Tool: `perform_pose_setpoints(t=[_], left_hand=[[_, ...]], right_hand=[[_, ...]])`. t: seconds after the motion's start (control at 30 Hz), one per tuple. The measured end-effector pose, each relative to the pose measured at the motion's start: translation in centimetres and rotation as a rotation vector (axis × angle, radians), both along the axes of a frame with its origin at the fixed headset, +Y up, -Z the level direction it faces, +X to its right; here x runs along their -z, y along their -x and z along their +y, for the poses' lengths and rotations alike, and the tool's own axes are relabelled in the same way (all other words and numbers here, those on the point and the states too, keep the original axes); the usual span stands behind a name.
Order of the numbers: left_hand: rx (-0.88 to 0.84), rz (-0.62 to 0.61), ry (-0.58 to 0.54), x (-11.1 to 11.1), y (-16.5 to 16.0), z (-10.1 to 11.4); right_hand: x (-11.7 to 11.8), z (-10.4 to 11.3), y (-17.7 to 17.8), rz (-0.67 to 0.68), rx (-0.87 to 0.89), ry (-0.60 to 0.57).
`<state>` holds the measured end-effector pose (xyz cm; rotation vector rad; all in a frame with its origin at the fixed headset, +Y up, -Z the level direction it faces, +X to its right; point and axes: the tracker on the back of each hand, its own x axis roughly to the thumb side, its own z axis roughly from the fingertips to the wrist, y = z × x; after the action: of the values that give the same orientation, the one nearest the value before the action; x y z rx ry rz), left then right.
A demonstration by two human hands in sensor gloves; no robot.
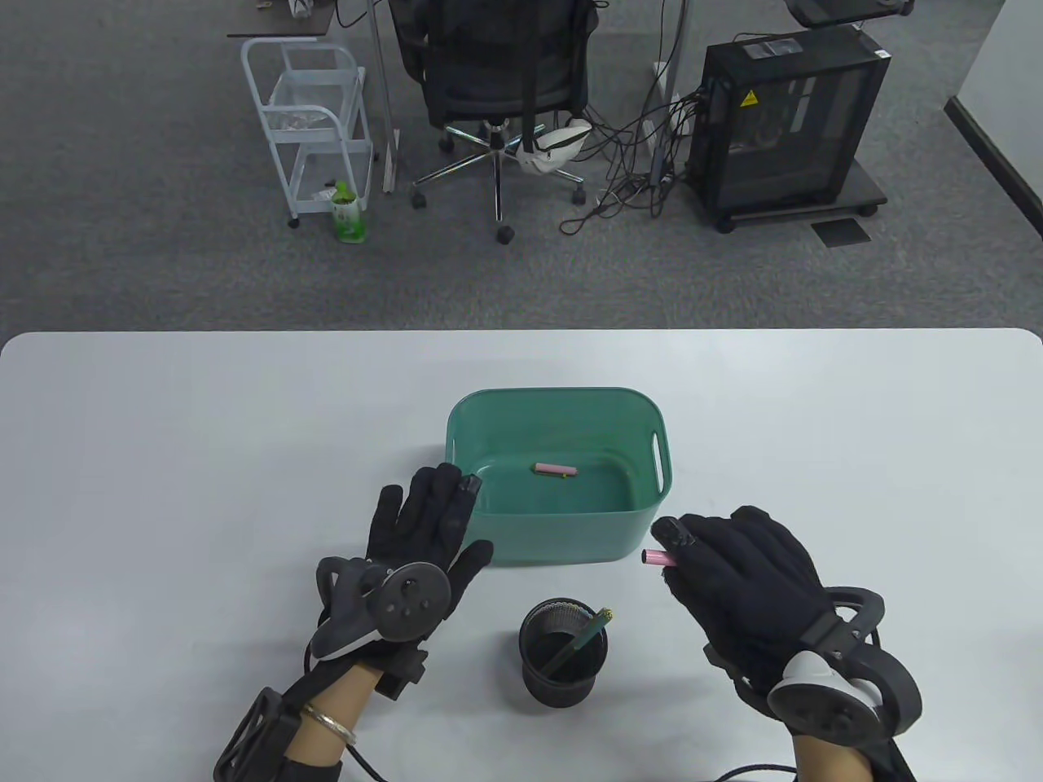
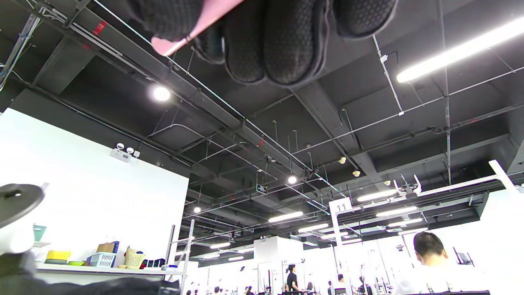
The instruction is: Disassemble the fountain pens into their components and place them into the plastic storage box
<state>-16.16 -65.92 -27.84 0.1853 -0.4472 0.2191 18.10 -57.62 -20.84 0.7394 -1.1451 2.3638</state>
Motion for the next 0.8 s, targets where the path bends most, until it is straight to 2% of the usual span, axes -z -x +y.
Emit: perform_pose_setpoints(t=[0.4, 0.8], left_hand=[[0.016, 0.058, -0.025, -3.8, 2.4, -2.4], [0.051, 0.054, -0.026, -5.6, 3.1, -4.5]], right_hand=[[0.3, -0.2, 0.4, -0.002, -0.021, 0.017], [1.6, -1.1, 0.1, -0.058, -0.046, 0.061]])
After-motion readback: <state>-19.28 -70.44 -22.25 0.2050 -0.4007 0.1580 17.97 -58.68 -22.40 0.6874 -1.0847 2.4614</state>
